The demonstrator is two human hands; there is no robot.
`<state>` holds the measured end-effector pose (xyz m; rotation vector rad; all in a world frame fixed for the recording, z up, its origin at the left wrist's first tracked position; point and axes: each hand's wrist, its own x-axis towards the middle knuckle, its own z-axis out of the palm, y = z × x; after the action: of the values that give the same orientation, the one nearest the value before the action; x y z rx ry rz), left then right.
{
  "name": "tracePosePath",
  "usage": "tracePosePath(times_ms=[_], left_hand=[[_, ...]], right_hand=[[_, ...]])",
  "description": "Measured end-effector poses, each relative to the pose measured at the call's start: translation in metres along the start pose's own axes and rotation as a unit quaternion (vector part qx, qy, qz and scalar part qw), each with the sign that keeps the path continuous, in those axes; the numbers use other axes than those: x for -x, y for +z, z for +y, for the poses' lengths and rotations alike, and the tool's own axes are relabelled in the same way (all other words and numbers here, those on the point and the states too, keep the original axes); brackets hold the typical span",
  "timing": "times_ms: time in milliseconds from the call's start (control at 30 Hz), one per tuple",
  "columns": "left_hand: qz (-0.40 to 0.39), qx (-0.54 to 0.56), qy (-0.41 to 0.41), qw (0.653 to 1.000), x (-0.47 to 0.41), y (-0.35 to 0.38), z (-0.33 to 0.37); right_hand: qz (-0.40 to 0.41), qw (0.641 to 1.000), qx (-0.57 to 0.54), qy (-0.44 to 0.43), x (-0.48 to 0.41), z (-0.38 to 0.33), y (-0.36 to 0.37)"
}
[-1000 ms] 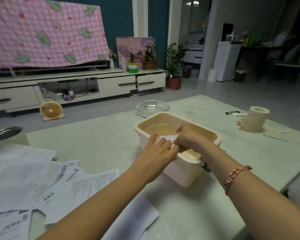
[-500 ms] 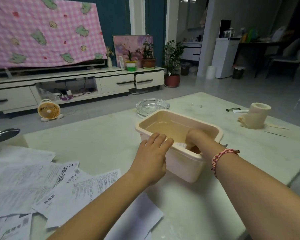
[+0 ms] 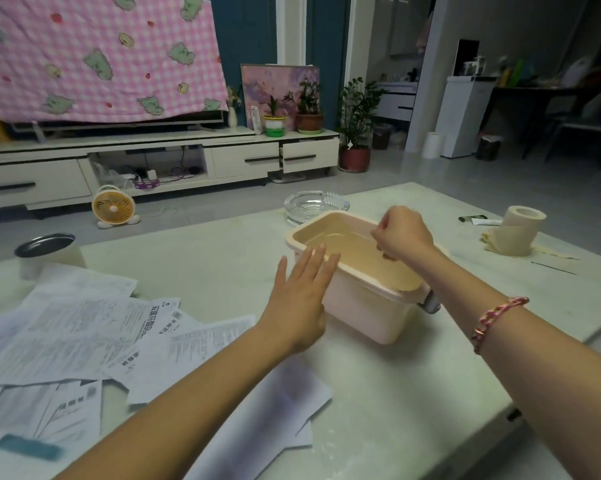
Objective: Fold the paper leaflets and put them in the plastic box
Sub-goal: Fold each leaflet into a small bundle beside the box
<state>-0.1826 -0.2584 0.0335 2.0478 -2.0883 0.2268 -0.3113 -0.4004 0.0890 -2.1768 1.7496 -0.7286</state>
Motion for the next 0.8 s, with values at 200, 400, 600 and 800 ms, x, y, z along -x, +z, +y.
tracePosePath(times_ms=[200, 400, 600, 800], left_hand=[[0.004, 0.065, -0.105, 0.992, 0.088, -0.020, -0.072], [0.003, 0.153, -0.199, 0.968, 0.208, -0.026, -0.126], [0.013, 0.193, -0.197, 0.961, 0.260, -0.008, -0.136], [0.020, 0.263, -0.197, 0.944, 0.285, -0.003, -0.128]], right_hand=[[-0.029, 0.952, -0.217, -0.214, 0.105, -0.066, -0.001], [-0.243, 0.924, -0.172, -0.240, 0.179, -0.088, 0.092], [-0.273, 0.920, -0.037, -0.277, 0.187, -0.090, 0.142], [-0.176, 0.917, 0.068, -0.352, 0.194, -0.093, 0.148]])
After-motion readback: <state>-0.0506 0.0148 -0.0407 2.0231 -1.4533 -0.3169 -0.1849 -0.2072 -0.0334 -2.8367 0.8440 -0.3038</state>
